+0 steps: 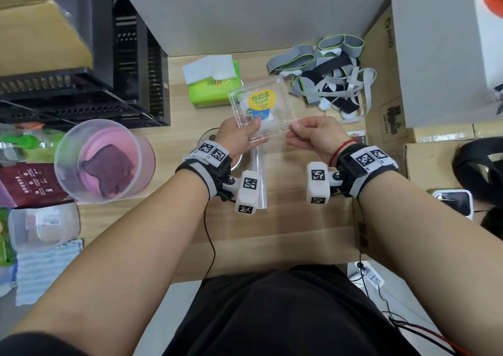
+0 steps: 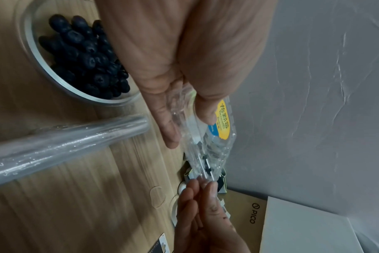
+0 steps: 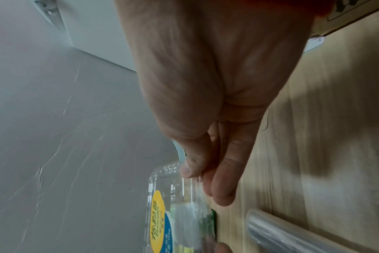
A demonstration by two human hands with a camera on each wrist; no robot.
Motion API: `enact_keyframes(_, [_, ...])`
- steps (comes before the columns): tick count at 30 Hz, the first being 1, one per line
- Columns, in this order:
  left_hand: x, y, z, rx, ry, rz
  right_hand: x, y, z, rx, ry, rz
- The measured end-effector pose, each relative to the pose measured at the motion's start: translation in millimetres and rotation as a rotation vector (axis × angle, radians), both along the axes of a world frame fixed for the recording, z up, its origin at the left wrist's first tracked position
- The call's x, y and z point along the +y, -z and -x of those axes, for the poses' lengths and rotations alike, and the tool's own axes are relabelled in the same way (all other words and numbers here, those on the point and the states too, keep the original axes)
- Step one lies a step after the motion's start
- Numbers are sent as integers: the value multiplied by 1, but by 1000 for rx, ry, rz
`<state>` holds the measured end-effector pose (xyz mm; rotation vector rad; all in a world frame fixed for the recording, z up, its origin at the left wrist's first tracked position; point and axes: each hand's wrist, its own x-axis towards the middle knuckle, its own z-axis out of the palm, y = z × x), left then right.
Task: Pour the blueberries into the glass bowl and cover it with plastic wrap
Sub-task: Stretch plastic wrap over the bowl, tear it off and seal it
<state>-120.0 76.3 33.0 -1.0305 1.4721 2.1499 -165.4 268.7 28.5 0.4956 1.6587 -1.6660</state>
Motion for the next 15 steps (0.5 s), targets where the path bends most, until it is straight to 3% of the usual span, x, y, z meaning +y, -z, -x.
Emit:
enact_keyframes(5, [6,5,4,-31,34,55,10,4,7,-33,47,-13])
enact_keyframes(10, [11,15,-1,-62,-39,100,26,10,10,-88,108,-38])
enact_keyframes(15, [22,16,2,-64,37,132,35,14,9,-124,112,-70])
